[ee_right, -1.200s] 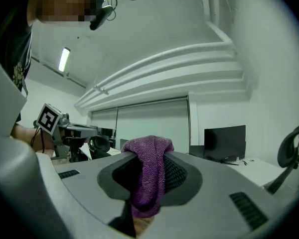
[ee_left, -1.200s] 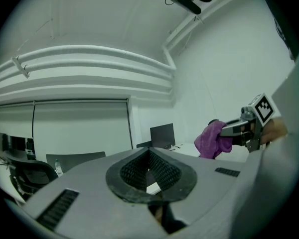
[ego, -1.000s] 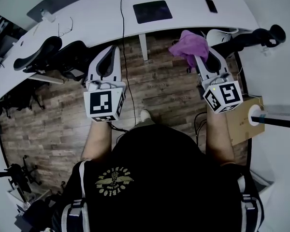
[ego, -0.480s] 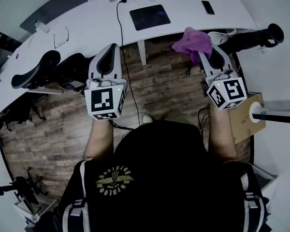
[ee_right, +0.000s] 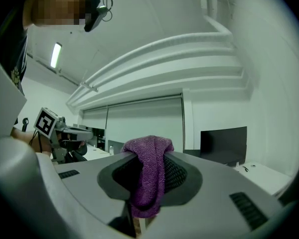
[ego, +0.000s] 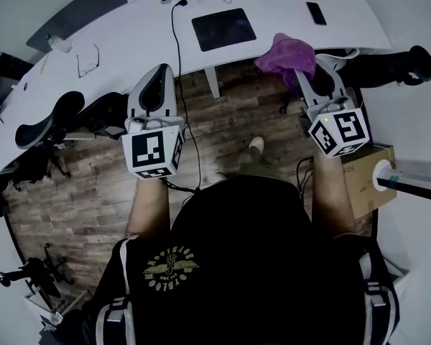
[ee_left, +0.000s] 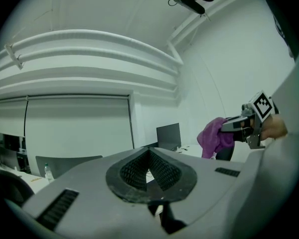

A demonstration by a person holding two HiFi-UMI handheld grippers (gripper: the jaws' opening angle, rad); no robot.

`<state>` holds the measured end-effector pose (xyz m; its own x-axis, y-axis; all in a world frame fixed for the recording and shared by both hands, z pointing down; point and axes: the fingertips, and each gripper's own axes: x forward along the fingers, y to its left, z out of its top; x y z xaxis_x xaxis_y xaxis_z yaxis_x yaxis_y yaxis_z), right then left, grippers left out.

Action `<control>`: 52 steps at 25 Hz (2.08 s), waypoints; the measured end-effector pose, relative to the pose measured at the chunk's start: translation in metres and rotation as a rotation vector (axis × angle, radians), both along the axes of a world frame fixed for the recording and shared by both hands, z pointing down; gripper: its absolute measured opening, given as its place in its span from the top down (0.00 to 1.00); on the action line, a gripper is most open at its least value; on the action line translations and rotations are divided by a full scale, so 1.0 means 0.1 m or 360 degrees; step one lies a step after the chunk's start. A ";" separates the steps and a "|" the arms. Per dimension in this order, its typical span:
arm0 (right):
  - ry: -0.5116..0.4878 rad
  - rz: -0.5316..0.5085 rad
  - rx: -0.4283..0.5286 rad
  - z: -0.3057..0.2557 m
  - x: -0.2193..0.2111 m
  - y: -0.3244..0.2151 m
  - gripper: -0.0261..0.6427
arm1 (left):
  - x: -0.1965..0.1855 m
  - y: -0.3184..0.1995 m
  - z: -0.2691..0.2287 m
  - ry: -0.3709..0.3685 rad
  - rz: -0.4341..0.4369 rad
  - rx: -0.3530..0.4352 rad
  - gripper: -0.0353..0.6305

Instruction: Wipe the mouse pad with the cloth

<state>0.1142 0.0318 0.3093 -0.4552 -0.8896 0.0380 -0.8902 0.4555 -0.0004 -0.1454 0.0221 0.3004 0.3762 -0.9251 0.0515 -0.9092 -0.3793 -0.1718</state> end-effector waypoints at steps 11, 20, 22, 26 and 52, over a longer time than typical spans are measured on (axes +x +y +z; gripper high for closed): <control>-0.0007 -0.0149 -0.0037 0.13 0.09 -0.71 0.83 | 0.17 -0.60 0.13 0.0013 -0.0115 -0.0044 0.94; -0.0051 -0.0265 -0.0050 0.12 0.22 -1.14 0.83 | 0.28 -0.91 0.03 -0.0011 -0.0234 -0.0026 0.94; -0.0068 -0.0290 -0.0027 0.07 0.29 -1.25 0.83 | 0.34 -0.99 -0.03 -0.0027 -0.0258 -0.0007 0.94; -0.0090 -0.0342 0.0004 0.00 0.47 -1.42 0.83 | 0.45 -1.13 -0.19 -0.0023 -0.0322 0.0042 0.94; -0.0142 -0.0430 -0.0013 0.12 0.35 -2.33 0.83 | 0.63 -2.07 -0.08 -0.0080 -0.0315 0.0050 0.94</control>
<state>0.1493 -0.2015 0.3214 -0.6776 -0.7354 -0.0061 -0.7329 0.6759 -0.0782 -0.0819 -0.1848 0.2926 0.1848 -0.9821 0.0356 -0.9554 -0.1880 -0.2279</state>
